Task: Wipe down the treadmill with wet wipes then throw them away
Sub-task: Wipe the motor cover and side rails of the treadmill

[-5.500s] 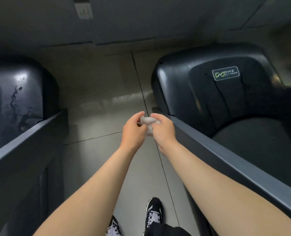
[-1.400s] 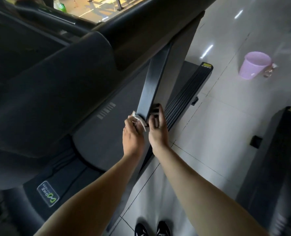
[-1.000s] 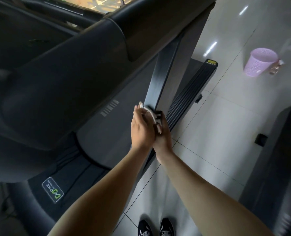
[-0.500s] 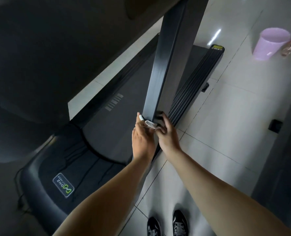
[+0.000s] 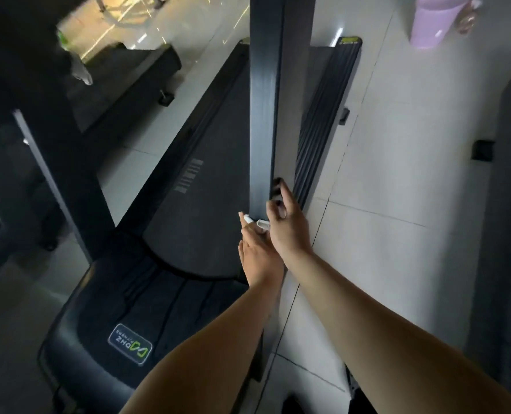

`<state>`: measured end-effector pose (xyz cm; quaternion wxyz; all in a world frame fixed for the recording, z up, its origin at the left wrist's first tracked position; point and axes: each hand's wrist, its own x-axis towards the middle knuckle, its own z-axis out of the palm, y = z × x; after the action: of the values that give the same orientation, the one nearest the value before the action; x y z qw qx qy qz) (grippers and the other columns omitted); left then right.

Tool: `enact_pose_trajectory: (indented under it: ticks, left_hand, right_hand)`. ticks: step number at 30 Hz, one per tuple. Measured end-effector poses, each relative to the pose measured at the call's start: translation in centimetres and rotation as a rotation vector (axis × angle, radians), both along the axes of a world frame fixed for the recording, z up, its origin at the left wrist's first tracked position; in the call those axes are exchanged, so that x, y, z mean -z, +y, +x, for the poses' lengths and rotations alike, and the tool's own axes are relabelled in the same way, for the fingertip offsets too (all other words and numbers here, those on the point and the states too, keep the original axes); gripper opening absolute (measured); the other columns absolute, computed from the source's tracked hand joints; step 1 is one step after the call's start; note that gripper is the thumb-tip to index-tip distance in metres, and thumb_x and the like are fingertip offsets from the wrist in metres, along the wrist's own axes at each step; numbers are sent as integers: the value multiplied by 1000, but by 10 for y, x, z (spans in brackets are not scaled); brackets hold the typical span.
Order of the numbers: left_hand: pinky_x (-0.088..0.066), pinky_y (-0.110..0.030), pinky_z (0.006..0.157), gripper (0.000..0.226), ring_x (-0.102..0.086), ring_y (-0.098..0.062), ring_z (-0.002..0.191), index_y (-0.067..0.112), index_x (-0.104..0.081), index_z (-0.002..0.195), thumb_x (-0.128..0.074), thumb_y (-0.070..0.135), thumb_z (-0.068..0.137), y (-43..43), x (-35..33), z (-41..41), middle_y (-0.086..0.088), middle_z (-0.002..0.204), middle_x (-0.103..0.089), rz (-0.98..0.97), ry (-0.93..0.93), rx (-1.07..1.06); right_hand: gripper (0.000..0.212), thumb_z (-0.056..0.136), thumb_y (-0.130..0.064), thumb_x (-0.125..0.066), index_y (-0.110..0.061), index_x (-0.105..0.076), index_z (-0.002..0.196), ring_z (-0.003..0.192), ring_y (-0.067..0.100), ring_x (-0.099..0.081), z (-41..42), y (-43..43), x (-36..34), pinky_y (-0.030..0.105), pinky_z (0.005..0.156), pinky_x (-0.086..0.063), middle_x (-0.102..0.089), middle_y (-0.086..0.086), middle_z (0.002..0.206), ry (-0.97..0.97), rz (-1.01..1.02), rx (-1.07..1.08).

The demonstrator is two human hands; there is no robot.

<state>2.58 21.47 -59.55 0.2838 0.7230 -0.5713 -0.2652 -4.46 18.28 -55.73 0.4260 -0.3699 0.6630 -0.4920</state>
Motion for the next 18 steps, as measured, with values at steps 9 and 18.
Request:
enact_pose_trajectory:
  ticks: [9,18]
  left_hand:
    - [-39,-49,110,47,-55,-21,119,4,-40,137,-59,21,98,33,61,24,-5,130,-62,-17,5,-27]
    - [-43,-48,105,27,-54,-15,112,32,-30,107,-54,20,102,55,115,46,-16,154,-44,-86,-67,48]
  right_hand:
    - [51,98,-38,-60,-32,-47,148,121,14,-61,17,46,59,31,102,-49,-64,-7,134,55,90,-63]
    - [38,98,-44,-58,-40,-57,137,110,7,-64,31,91,126,25,90,-53,-67,-18,120,-3,130,-129]
